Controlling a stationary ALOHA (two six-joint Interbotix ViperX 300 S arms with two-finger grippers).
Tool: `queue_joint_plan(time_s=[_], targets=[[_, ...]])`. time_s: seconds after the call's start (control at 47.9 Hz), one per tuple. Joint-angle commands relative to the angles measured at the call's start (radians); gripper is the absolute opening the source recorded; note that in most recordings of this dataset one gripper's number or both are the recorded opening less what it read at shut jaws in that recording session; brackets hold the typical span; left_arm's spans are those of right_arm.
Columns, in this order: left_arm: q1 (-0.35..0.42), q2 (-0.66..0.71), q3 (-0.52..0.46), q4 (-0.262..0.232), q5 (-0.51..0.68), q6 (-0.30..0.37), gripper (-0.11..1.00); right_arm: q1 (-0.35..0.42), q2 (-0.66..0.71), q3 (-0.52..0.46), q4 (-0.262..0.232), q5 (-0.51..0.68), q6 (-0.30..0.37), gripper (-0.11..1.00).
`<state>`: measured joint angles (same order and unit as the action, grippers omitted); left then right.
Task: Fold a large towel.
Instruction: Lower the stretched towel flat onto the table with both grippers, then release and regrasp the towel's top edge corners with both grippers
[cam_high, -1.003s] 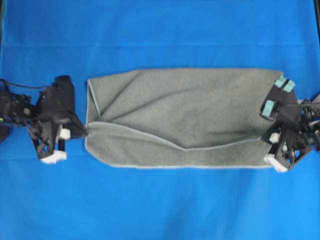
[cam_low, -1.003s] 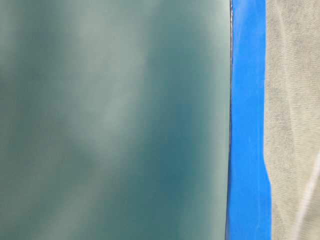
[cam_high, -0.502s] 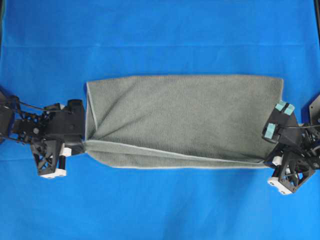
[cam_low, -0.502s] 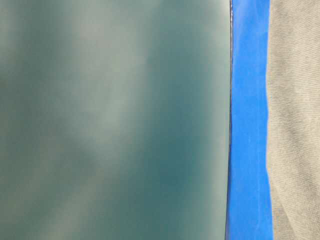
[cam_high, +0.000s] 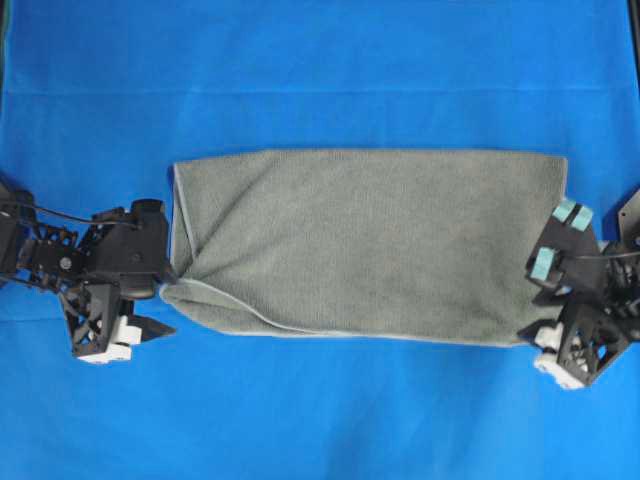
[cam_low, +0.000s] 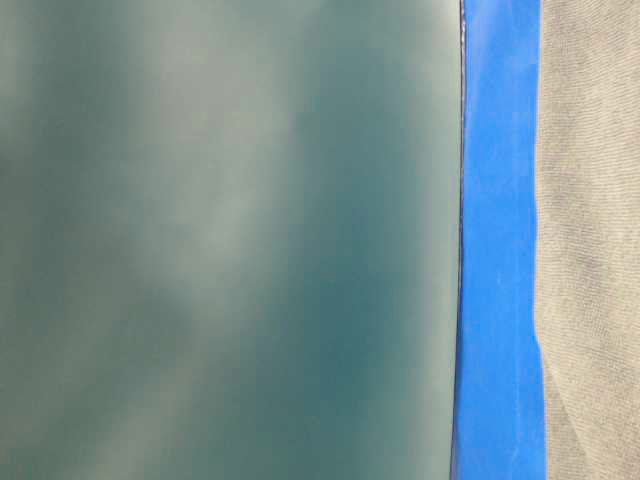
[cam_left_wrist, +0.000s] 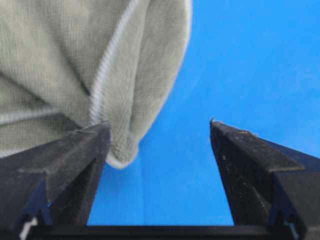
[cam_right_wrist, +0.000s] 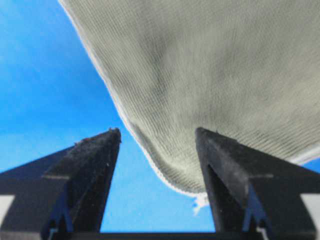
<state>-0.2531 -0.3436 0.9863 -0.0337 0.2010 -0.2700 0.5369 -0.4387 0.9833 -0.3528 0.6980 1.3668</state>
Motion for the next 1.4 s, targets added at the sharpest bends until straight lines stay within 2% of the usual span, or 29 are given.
queue_joint_plan(time_s=[0.0, 0.084, 0.146, 0.23, 0.313, 0.439, 0.606, 0.669, 0.857, 1.045, 1.129, 1.191, 1.296, 1.379], targets=[[0.035, -0.052, -0.029, 0.011, 0.000, 0.020, 0.74, -0.014, -0.044, -0.035, -0.055, 0.144, 0.008, 0.62], [0.110, -0.072, -0.025, 0.011, -0.002, 0.063, 0.74, -0.080, -0.060, -0.026, -0.126, 0.324, 0.017, 0.63], [0.186, -0.067, -0.023, 0.011, -0.003, 0.106, 0.74, -0.143, -0.064, -0.018, -0.186, 0.385, 0.018, 0.62], [0.265, -0.041, -0.028, 0.011, -0.015, 0.163, 0.74, -0.245, -0.066, -0.002, -0.265, 0.364, 0.011, 0.62], [0.330, 0.002, -0.029, 0.011, -0.048, 0.216, 0.74, -0.339, -0.064, 0.026, -0.311, 0.296, -0.015, 0.62], [0.399, 0.094, -0.031, 0.009, -0.083, 0.284, 0.74, -0.499, -0.049, 0.095, -0.322, 0.101, -0.103, 0.61], [0.460, 0.198, -0.043, 0.011, -0.126, 0.295, 0.74, -0.683, 0.028, 0.150, -0.324, -0.178, -0.224, 0.61], [0.477, 0.224, -0.048, 0.009, -0.137, 0.296, 0.75, -0.732, 0.069, 0.152, -0.324, -0.244, -0.275, 0.61], [0.520, 0.296, -0.074, 0.009, -0.156, 0.305, 0.79, -0.848, 0.221, 0.115, -0.324, -0.342, -0.417, 0.61], [0.531, 0.330, -0.098, 0.011, -0.137, 0.322, 0.78, -0.870, 0.299, 0.084, -0.324, -0.360, -0.456, 0.62], [0.532, 0.330, -0.100, 0.011, -0.091, 0.345, 0.68, -0.870, 0.299, 0.083, -0.327, -0.357, -0.456, 0.61], [0.540, 0.328, -0.097, 0.011, -0.055, 0.365, 0.51, -0.870, 0.298, 0.084, -0.328, -0.357, -0.457, 0.55], [0.563, 0.325, -0.097, 0.009, -0.011, 0.394, 0.22, -0.870, 0.288, 0.091, -0.330, -0.359, -0.456, 0.30], [0.583, 0.324, -0.100, 0.011, 0.015, 0.397, 0.04, -0.870, 0.281, 0.097, -0.325, -0.365, -0.454, 0.07]])
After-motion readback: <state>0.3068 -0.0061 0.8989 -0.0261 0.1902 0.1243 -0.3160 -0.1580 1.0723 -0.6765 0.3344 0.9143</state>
